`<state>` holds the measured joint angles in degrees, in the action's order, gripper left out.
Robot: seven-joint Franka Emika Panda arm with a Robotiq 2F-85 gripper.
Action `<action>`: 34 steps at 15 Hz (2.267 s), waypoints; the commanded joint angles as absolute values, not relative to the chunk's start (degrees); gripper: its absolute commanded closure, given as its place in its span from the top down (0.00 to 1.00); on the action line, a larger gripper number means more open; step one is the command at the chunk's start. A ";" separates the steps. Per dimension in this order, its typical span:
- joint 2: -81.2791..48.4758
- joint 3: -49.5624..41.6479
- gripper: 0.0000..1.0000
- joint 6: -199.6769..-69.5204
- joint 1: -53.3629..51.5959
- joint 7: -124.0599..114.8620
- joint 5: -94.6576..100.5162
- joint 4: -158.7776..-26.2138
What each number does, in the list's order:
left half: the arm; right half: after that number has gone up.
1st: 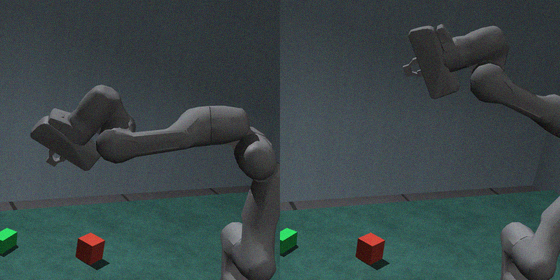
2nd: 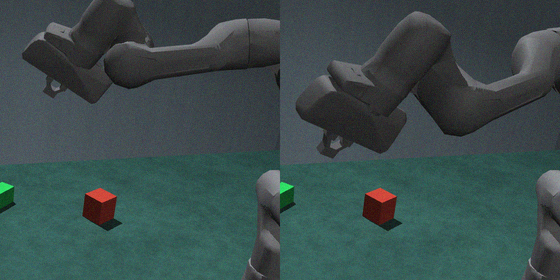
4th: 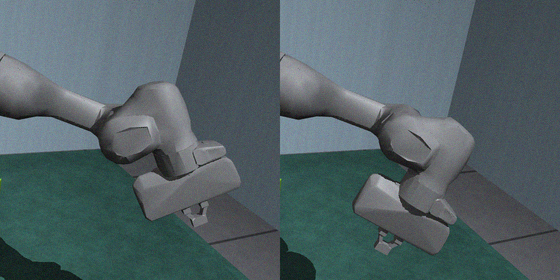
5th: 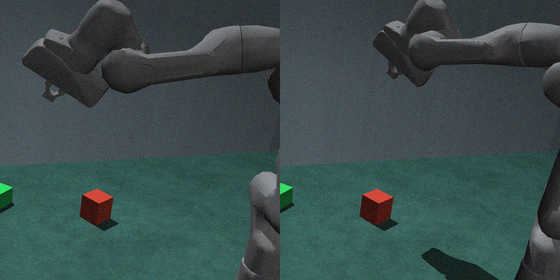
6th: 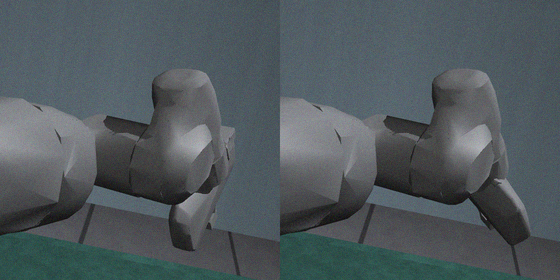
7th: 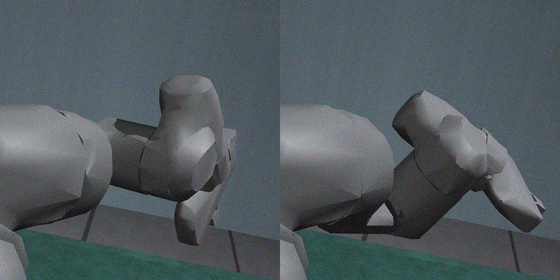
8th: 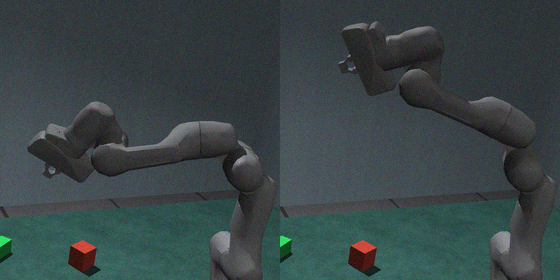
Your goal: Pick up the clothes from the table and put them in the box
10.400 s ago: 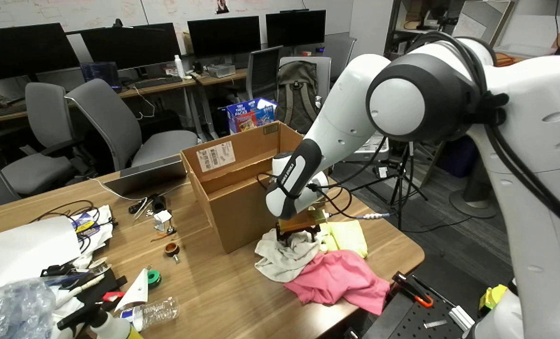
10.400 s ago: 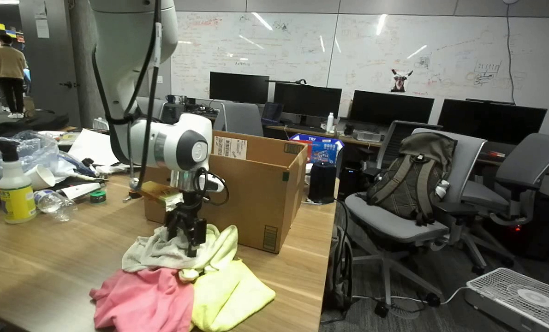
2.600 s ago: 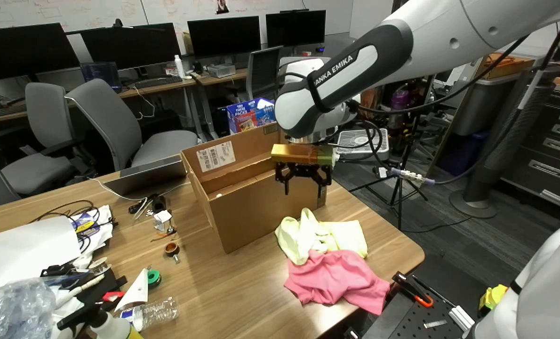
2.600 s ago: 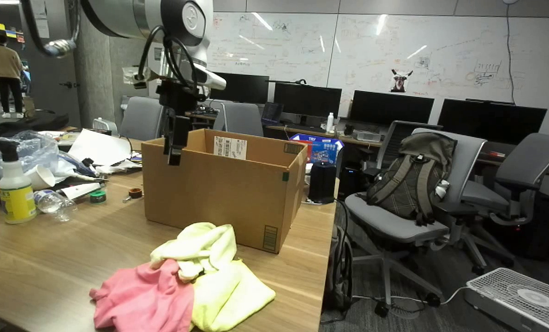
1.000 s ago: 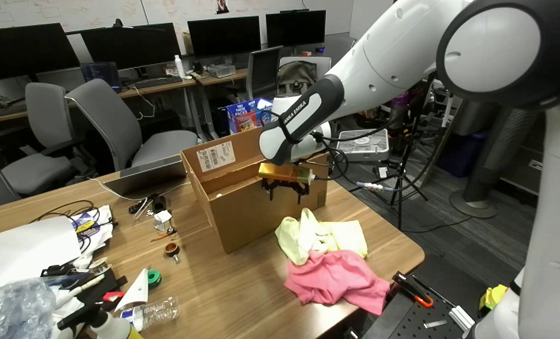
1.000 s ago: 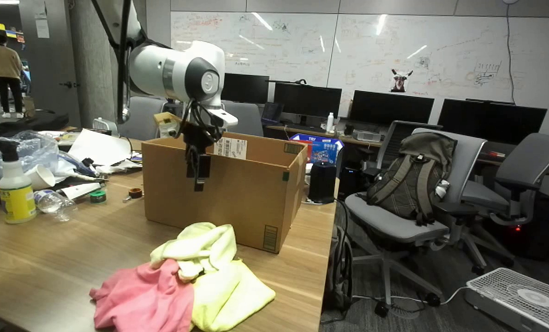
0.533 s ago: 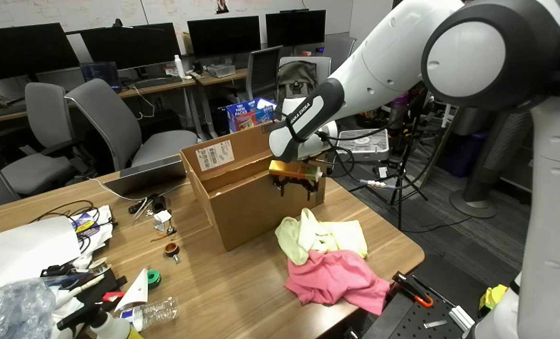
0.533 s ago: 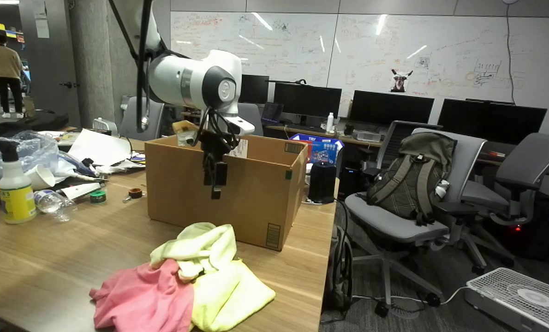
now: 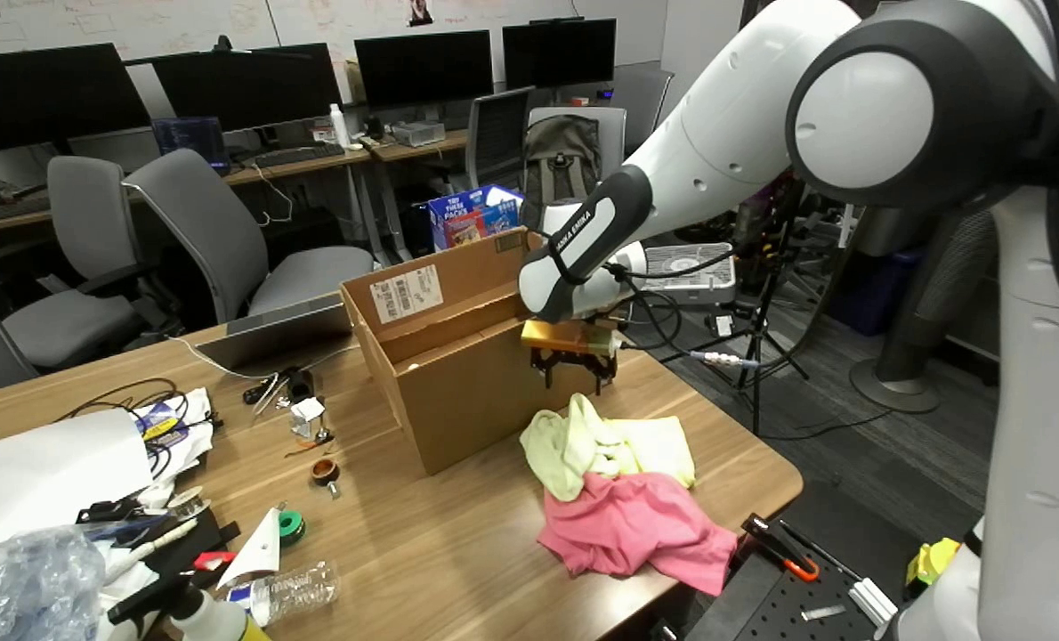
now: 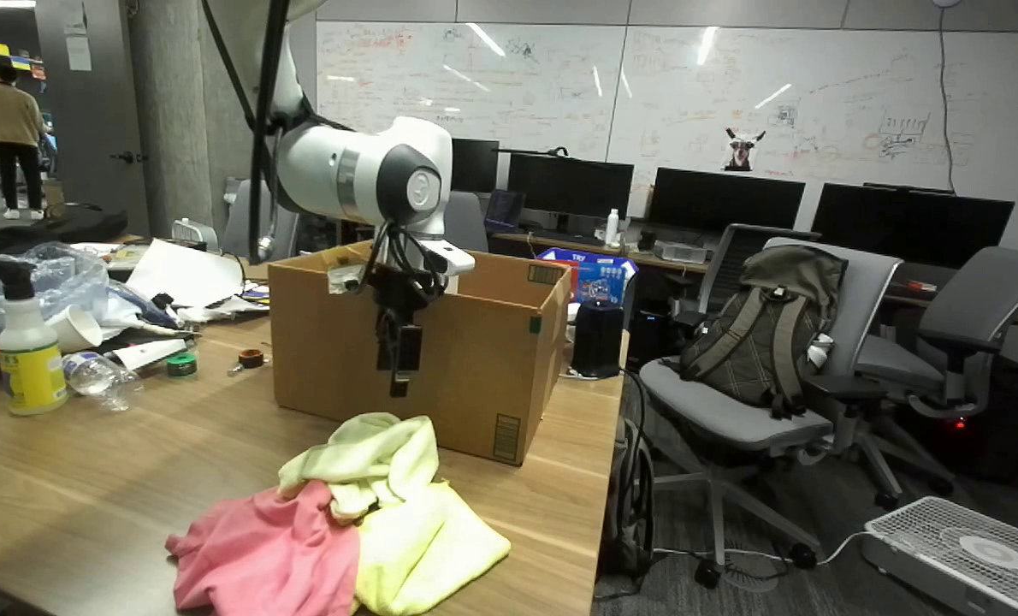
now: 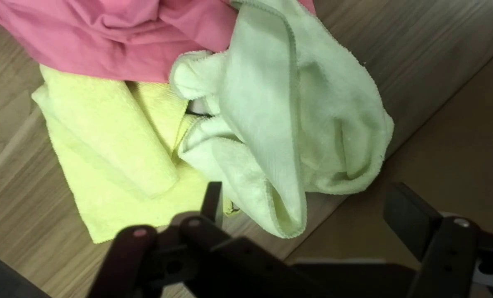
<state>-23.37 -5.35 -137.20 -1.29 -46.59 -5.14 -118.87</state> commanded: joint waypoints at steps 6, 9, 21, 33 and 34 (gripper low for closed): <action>-22.65 -5.28 1.00 -138.60 -0.46 -40.88 -6.18 -122.41; -23.22 -5.23 1.00 -138.75 -0.61 -39.10 -6.00 -123.34; -31.73 -5.61 1.00 -141.76 -4.30 -34.32 -3.94 -118.47; -37.99 -8.25 1.00 -142.64 -4.51 -32.69 -3.88 -111.62; -38.06 -8.53 1.00 -142.65 -4.49 -32.54 -3.84 -111.70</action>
<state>-36.49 -7.35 -142.05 -4.33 -33.51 -4.73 -113.64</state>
